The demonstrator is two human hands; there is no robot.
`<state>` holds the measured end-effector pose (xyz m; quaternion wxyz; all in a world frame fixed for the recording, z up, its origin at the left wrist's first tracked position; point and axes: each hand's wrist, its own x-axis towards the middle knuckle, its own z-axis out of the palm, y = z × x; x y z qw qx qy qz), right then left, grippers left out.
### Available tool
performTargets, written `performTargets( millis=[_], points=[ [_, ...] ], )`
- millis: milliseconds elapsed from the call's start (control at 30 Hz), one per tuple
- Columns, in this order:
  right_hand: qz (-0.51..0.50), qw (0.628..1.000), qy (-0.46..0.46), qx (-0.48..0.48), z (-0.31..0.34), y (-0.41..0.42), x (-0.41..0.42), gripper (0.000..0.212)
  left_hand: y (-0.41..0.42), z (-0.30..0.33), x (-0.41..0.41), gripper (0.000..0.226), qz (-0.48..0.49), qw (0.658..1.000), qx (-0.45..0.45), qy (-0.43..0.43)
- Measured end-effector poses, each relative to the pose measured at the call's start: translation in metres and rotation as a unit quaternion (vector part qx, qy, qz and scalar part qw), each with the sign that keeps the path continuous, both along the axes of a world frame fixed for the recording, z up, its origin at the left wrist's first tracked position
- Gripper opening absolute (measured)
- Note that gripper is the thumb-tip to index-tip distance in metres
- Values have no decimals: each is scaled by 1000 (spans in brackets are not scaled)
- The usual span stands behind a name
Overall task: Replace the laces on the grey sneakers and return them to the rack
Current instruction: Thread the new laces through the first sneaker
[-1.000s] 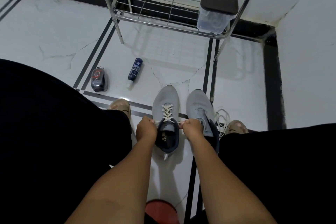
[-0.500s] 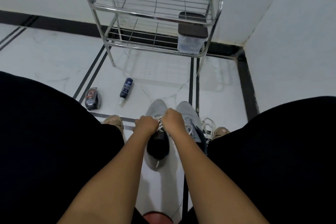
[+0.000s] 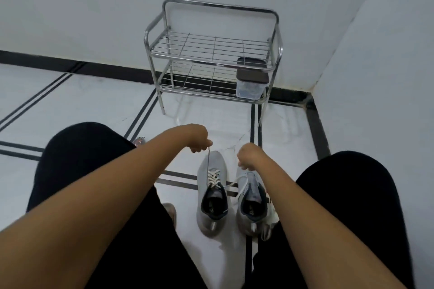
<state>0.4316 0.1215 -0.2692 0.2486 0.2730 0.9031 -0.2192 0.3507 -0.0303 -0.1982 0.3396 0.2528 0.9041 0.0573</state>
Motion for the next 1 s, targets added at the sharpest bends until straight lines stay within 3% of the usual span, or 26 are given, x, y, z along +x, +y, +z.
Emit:
performTargets(
  millis=[100,267,400,567,700,833,1000],
  points=[
    [10,999,-52,2,-37,4,17,32,-6,-11,-14,40,1,1000,-1,-3],
    [129,982,-133,30,-90,-25,17,33,-8,-42,-31,33,33,999,-24,-33],
    [290,940,-180,19,-113,-40,19,40,11,-51,-48,24,73,995,30,-67],
    [371,908,-193,20,-128,-41,19,47,31,-49,-65,24,148,973,95,-148],
    [363,914,-178,17,-132,-36,18,25,40,-45,-74,20,194,949,121,-215],
    [346,926,-151,9,-125,-35,19,19,41,-47,-76,24,220,937,164,-218],
    [230,971,-47,-43,-78,-27,-4,14,29,-43,-72,22,204,928,209,-230]
  ],
)
